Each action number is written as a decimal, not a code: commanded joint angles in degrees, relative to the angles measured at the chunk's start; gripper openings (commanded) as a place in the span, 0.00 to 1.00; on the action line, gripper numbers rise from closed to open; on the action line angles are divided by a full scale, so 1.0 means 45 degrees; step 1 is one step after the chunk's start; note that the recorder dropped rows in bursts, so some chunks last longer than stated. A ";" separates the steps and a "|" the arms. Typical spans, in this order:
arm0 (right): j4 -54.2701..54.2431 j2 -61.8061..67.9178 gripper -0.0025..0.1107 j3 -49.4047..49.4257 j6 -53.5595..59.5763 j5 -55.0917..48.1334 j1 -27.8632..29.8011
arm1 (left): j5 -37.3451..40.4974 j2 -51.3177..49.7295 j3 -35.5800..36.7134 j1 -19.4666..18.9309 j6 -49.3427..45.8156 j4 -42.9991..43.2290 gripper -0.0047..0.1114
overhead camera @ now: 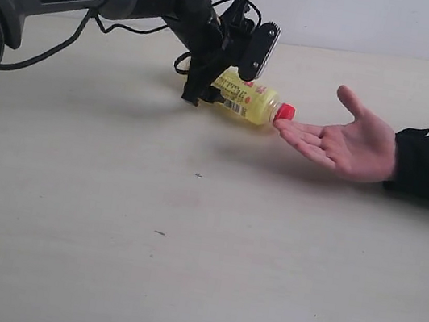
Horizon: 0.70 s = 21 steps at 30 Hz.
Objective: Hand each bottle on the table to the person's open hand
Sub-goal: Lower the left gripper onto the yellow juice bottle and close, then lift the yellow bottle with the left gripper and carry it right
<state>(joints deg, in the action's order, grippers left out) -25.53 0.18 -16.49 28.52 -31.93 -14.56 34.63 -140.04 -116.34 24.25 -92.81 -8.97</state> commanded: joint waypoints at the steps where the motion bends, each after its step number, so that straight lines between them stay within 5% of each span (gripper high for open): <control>1: -0.0005 -0.0040 0.02 0.0043 -0.0020 0.0074 -0.0018 | -0.0065 -0.0132 -0.0103 0.0014 0.0019 0.0046 0.83; 21: -0.0005 -0.0040 0.02 0.0043 -0.0020 0.0074 -0.0018 | -0.2226 -0.0986 -0.0103 0.0014 -0.0341 0.0618 0.83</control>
<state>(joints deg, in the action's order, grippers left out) -25.53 0.18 -16.49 28.52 -31.93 -14.56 26.56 -144.21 -116.43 24.25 -94.37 -6.14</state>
